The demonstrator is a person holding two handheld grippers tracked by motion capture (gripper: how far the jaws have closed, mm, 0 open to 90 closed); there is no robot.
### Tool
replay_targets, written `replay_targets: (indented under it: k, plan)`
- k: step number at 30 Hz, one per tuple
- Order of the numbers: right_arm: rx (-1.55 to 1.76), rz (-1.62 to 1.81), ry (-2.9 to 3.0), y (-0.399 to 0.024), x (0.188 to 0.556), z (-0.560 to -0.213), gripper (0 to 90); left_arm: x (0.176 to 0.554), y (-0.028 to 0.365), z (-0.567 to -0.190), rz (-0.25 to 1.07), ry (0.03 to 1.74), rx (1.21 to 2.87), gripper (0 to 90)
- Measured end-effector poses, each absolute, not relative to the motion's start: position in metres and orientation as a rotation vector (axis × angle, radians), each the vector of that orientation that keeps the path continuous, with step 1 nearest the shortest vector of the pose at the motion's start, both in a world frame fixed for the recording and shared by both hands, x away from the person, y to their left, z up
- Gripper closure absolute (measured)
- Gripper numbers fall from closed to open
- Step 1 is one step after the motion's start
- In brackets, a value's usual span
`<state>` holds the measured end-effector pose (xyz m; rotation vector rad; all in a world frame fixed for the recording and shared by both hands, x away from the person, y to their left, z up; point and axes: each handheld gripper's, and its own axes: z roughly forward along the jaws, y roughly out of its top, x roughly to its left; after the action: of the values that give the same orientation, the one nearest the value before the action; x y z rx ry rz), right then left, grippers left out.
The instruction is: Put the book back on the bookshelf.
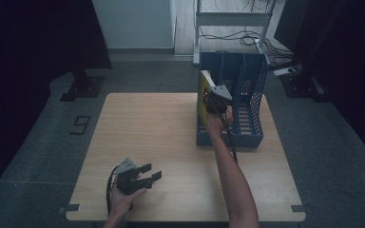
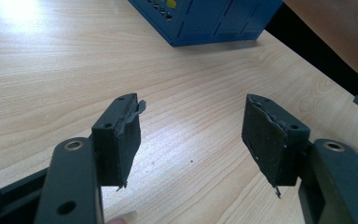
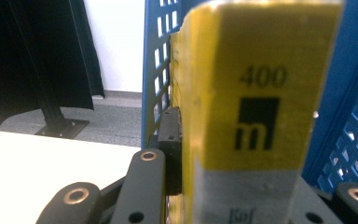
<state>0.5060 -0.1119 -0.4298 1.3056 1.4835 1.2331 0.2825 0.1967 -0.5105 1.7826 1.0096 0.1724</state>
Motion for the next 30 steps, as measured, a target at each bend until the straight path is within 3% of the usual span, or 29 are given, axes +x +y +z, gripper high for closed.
replay_targets:
  k: [30]
  plan:
    - [1.305,1.275,1.589,-0.124,0.481,-0.431,69.2,0.281,0.19,-0.512,0.166,1.002,1.804,37.2]
